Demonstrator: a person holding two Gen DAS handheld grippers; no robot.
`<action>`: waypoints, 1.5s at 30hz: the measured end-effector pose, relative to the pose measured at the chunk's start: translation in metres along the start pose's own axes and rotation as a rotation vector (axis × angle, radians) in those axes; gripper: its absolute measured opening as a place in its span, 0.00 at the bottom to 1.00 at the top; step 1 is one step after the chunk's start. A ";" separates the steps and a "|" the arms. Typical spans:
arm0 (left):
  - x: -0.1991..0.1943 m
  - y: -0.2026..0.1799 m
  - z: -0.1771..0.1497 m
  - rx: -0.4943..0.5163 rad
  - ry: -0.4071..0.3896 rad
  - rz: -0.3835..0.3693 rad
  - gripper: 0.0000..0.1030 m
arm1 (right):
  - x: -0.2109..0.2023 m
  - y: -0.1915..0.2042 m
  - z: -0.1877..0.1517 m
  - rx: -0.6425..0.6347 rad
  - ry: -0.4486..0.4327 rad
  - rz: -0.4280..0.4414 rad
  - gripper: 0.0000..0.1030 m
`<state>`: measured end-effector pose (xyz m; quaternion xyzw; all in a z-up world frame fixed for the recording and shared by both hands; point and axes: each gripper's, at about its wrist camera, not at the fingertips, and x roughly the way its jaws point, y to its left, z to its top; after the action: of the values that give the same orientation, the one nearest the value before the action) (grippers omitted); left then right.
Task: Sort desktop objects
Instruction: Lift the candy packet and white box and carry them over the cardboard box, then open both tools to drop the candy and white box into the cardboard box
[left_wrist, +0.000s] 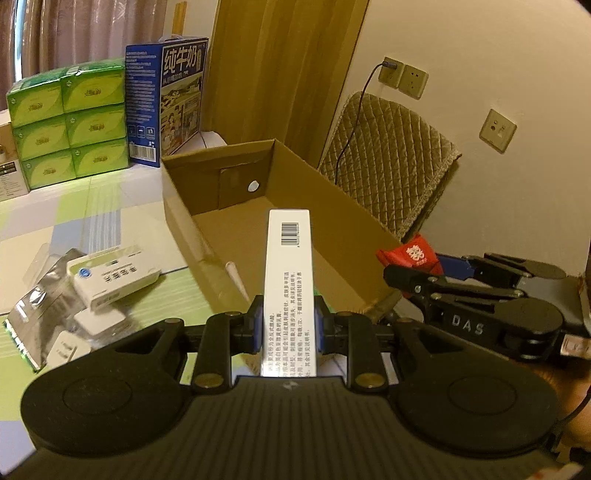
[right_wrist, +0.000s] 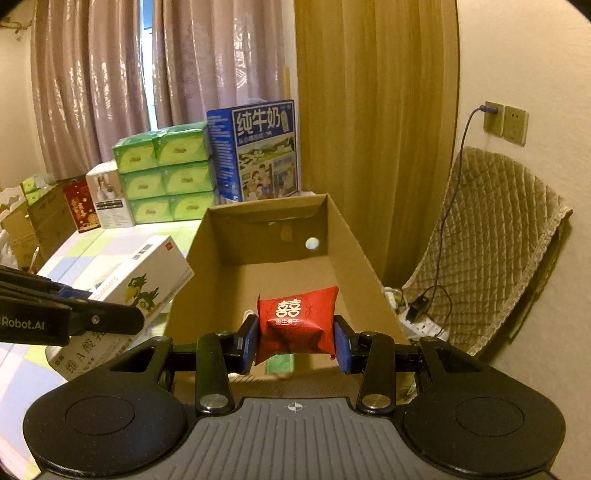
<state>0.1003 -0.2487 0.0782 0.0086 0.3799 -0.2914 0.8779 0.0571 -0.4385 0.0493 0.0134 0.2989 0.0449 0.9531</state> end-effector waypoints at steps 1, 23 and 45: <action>0.004 0.000 0.003 -0.008 0.000 -0.002 0.21 | 0.004 -0.002 0.002 0.001 0.002 0.001 0.38; 0.053 0.014 0.039 -0.072 -0.019 0.005 0.21 | 0.050 -0.025 0.021 0.022 0.034 0.001 0.38; 0.004 0.054 0.003 -0.167 -0.058 0.078 0.33 | 0.023 -0.018 0.023 0.109 -0.004 0.041 0.66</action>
<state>0.1321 -0.2066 0.0664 -0.0580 0.3767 -0.2243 0.8969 0.0906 -0.4538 0.0546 0.0714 0.2986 0.0478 0.9505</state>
